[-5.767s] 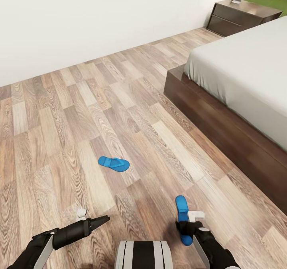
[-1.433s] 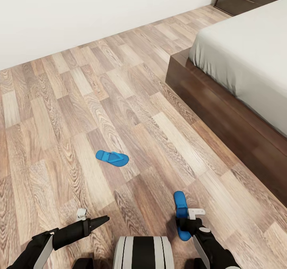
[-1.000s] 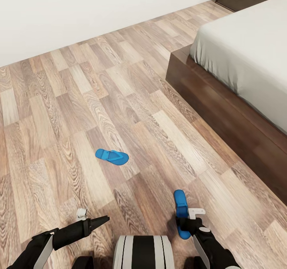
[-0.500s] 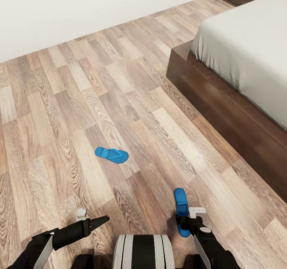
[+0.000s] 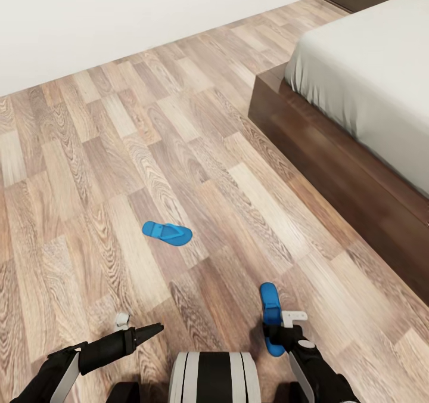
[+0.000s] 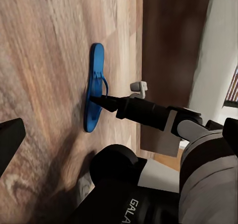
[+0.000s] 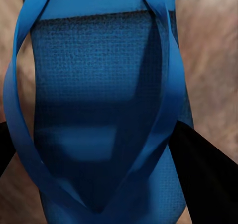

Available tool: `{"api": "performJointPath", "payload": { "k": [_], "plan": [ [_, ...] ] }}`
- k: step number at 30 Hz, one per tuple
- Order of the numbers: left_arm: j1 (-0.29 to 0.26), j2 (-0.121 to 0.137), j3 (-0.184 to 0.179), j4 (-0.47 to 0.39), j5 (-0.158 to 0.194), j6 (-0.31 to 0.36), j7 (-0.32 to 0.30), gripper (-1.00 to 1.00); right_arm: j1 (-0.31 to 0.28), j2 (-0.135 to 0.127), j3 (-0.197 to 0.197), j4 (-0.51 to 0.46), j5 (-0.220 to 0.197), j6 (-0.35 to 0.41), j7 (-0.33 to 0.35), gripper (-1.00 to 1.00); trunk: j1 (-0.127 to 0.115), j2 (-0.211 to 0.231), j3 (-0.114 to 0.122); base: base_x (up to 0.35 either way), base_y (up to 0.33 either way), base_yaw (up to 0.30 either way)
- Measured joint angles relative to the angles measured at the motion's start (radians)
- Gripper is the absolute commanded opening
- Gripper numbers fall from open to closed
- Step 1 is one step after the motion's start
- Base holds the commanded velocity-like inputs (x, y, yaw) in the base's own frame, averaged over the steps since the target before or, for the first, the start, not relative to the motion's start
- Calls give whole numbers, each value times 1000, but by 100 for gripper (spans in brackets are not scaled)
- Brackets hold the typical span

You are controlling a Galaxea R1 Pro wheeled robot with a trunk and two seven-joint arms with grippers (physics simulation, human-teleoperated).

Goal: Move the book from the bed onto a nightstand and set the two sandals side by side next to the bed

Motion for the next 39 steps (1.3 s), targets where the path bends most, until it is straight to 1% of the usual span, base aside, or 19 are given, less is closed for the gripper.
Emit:
{"api": "performJointPath", "payload": {
  "k": [2,9,11,16,23,27,39],
  "plan": [
    [0,0,0,0,0,1,1,100,-13,0,0,28,1,2,0,-100,-1,0,8,0,0,0],
    [0,0,0,0,0,1,0,100,-14,0,-1,28,1,3,0,-100,-1,0,8,0,0,0],
    [-1,0,-1,1,0,1,0,100,-13,0,3,35,-7,1,0,-100,-1,1,15,0,0,0],
    [-1,0,-1,1,-1,1,0,100,-13,0,3,35,-7,1,0,-100,-3,2,35,0,0,0],
    [-1,0,-1,1,-1,0,0,100,-13,0,3,35,-7,1,0,-100,-3,2,35,0,0,0],
    [-1,0,-1,1,-1,1,1,100,-13,0,3,35,-7,1,0,-100,-5,3,50,0,0,0],
    [-1,0,-1,1,-1,0,0,100,-13,0,3,35,-7,0,0,-100,-5,3,50,0,0,0]
  ]
}}
